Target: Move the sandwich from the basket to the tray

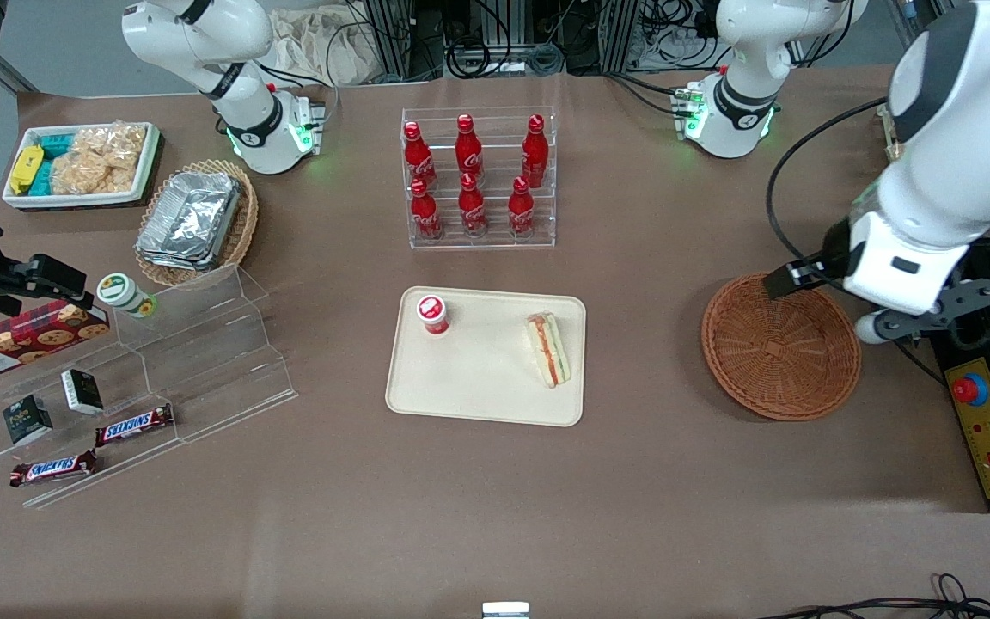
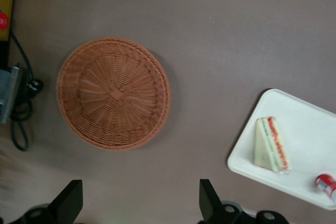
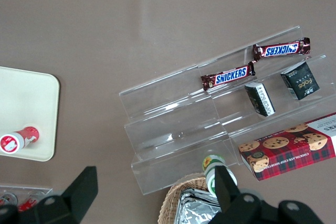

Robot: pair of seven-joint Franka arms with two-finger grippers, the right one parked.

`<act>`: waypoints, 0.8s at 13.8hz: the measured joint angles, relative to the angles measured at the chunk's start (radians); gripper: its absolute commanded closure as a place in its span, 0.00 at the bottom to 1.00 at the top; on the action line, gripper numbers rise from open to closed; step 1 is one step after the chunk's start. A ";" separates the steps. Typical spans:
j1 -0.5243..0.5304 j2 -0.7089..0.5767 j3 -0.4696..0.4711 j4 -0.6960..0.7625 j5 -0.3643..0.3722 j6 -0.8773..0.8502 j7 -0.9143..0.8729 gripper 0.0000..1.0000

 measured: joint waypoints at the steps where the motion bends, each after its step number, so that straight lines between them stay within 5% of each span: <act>1: -0.031 -0.013 0.060 -0.001 -0.012 -0.009 0.059 0.00; 7: -0.194 -0.102 0.359 -0.050 -0.056 -0.029 0.334 0.00; 11: -0.211 -0.162 0.436 -0.117 -0.075 -0.030 0.435 0.00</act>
